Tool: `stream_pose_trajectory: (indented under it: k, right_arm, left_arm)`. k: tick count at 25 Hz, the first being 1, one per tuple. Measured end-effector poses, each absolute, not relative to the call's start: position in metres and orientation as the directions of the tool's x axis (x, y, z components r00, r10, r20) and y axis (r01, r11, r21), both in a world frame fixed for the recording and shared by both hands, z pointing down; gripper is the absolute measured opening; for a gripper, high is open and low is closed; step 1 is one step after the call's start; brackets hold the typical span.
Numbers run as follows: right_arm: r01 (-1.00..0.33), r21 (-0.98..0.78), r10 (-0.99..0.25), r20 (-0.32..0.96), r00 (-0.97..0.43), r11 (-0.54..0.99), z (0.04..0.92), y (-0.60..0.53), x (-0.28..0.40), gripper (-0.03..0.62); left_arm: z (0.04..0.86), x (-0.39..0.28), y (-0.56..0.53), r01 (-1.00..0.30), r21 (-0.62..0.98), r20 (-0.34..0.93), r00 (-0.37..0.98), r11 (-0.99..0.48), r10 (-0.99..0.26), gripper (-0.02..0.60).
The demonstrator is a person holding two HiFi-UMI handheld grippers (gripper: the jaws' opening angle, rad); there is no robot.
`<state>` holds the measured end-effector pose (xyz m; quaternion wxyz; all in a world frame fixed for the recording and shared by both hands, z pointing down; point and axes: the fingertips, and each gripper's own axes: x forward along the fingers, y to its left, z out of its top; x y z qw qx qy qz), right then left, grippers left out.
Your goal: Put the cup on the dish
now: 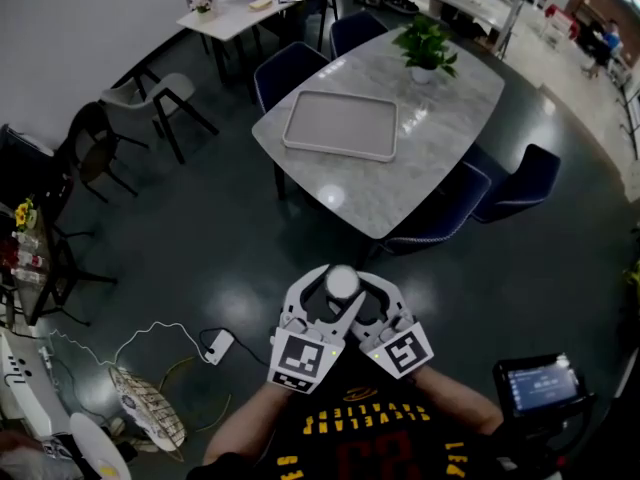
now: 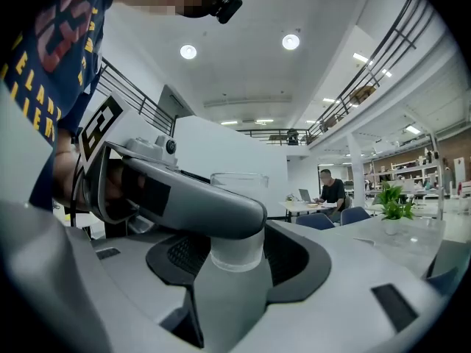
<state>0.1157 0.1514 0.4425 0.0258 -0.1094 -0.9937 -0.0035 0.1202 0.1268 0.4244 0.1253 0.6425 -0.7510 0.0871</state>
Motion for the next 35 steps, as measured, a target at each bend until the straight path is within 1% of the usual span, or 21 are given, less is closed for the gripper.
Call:
stream_pose_trajectory:
  k: [9,16,22,28,35]
  right_arm:
    - [0.225,0.063,0.221,0.062,-0.973,0.972,0.445,0.120,0.114,0.218]
    - [0.194,0.120,0.188,0.066,-0.980,0.974,0.442,0.101,0.108,0.218]
    - [0.155,0.162,0.142,0.091,-0.986,0.975,0.446,0.084,0.096,0.218]
    - [0.107,0.166,0.089,0.110,-0.990,0.980,0.449,0.064,0.073,0.218]
    - [0.045,0.154,0.026,0.123,-0.992,0.987,0.456,0.046,0.026,0.218]
  left_arm:
    - [0.427,0.118,0.097,-0.985,0.013,0.332,-0.156,0.170,-0.930,0.264]
    - [0.424,0.113,0.080,-0.989,-0.005,0.343,-0.144,0.151,-0.928,0.264]
    - [0.429,0.102,0.064,-0.994,0.000,0.362,-0.100,0.108,-0.927,0.264]
    - [0.431,0.080,0.045,-0.998,0.003,0.374,-0.050,0.055,-0.926,0.264]
    - [0.438,0.034,0.027,-1.000,0.002,0.388,0.000,0.001,-0.922,0.264]
